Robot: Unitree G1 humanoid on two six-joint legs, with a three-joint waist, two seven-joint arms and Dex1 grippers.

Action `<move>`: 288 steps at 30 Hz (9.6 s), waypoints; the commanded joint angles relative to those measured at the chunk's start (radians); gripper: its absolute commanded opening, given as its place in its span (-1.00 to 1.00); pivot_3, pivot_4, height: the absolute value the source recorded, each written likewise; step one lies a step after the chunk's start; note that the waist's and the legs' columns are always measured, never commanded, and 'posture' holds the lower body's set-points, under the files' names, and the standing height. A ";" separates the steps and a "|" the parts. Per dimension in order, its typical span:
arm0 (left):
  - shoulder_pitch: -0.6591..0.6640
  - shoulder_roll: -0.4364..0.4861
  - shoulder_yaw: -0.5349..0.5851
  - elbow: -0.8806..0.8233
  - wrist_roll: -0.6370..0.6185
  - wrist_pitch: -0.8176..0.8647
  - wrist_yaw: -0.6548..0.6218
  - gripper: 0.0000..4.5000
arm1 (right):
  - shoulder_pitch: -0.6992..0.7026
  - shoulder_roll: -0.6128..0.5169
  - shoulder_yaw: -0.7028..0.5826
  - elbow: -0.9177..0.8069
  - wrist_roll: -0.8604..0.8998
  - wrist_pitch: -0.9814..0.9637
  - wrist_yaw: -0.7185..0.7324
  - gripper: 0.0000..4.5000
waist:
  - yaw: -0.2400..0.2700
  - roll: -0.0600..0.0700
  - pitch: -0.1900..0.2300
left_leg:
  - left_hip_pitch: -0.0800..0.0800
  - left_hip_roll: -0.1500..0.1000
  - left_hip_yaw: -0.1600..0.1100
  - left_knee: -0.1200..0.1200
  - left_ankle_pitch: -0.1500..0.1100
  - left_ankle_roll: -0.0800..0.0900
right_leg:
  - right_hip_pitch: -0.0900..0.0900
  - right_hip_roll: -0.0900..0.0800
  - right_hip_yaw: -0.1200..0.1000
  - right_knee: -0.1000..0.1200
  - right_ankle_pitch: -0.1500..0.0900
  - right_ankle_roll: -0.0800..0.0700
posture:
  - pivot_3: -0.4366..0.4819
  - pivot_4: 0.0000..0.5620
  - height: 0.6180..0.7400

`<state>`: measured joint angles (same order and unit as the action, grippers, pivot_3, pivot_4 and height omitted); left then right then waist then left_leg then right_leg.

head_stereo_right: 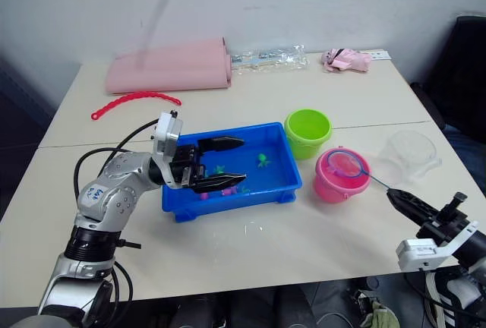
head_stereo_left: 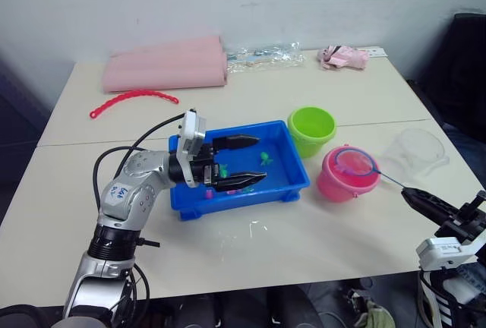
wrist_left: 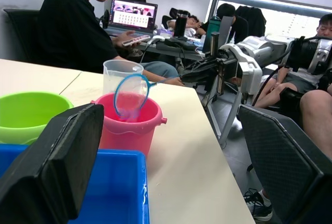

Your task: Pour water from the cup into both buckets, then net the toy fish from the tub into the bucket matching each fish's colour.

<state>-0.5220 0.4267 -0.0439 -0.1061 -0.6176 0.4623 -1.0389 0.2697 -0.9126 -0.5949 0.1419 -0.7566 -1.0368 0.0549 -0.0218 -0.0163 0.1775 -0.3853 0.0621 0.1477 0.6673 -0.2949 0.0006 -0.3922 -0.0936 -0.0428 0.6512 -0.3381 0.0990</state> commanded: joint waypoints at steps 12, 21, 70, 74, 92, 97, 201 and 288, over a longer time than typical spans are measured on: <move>0.037 0.043 0.059 -0.038 -0.027 -0.028 -0.028 0.99 | 0.037 -0.037 0.058 -0.090 0.319 0.113 0.057 -1.00 | -0.009 0.000 0.000 | 0.001 0.000 0.000 -0.002 0.000 0.000 | 0.000 0.001 0.001 0.000 -0.001 0.000 | -0.05 -0.47 1.00; 0.150 0.158 0.239 0.006 -0.013 -0.076 -0.004 0.99 | -0.137 -0.140 0.348 -0.402 0.985 0.510 0.441 -1.00 | -0.009 -0.001 0.000 | 0.002 0.001 0.000 -0.002 0.000 0.000 | 0.000 0.000 0.002 0.001 -0.001 0.000 | -0.05 -0.47 1.00; 0.493 0.345 0.453 -0.142 -0.012 -0.087 0.047 0.99 | -1.145 0.357 1.008 0.147 0.790 1.162 1.265 -1.00 | -0.015 -0.002 0.002 | -0.005 0.003 0.000 -0.003 -0.005 0.003 | -0.005 -0.010 -0.007 -0.005 -0.001 -0.002 | -0.05 -0.47 1.00; 0.496 0.354 0.460 -0.126 -0.010 -0.089 0.039 0.99 | -1.139 0.373 1.004 0.147 0.782 1.157 1.265 -1.00 | -0.018 -0.002 0.002 | -0.005 0.003 0.000 -0.003 -0.005 0.003 | -0.005 -0.010 -0.007 -0.005 -0.001 -0.002 | -0.05 -0.47 1.00; 0.558 0.348 0.482 -0.166 -0.022 -0.076 0.056 0.99 | -1.164 0.404 0.935 0.227 0.754 1.083 1.189 -1.00 | -0.035 -0.002 0.002 | -0.005 0.003 0.000 -0.003 -0.006 0.002 | -0.005 -0.010 -0.006 -0.005 -0.001 -0.002 | -0.05 -0.47 1.00; 0.571 0.346 0.486 -0.173 -0.025 -0.073 0.059 0.99 | -1.150 0.408 0.925 0.197 0.788 1.144 1.224 -1.00 | -0.035 -0.002 0.003 | -0.005 0.003 0.000 -0.004 -0.006 0.002 | -0.005 -0.010 -0.006 -0.005 -0.001 -0.002 | -0.05 -0.47 1.00; 0.407 0.548 0.406 0.126 0.081 -0.203 -0.236 0.99 | -1.108 0.425 0.861 0.151 0.932 1.236 1.357 -1.00 | -0.037 -0.001 0.003 | -0.007 0.004 0.001 -0.005 -0.007 0.001 | -0.007 -0.007 -0.006 -0.004 -0.001 -0.003 | -0.05 -0.47 1.00; 0.122 0.209 0.194 0.118 0.019 -0.133 -0.117 0.99 | -0.025 -0.112 0.142 -0.134 0.808 0.252 0.511 -1.00 | -0.013 -0.001 0.004 | 0.000 0.003 0.002 -0.002 -0.004 0.000 | 0.000 0.000 -0.002 -0.006 0.000 0.000 | -0.05 -0.47 1.00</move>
<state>-0.4144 0.6126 0.1034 0.0454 -0.5789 0.3442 -1.1569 0.2468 -1.0033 -0.4913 0.0963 -0.1411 -0.8825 0.5063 -0.0345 -0.0174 0.1812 -0.3856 0.0654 0.1494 0.6653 -0.2992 0.0010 -0.3923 -0.0938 -0.0451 0.6461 -0.3381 0.0992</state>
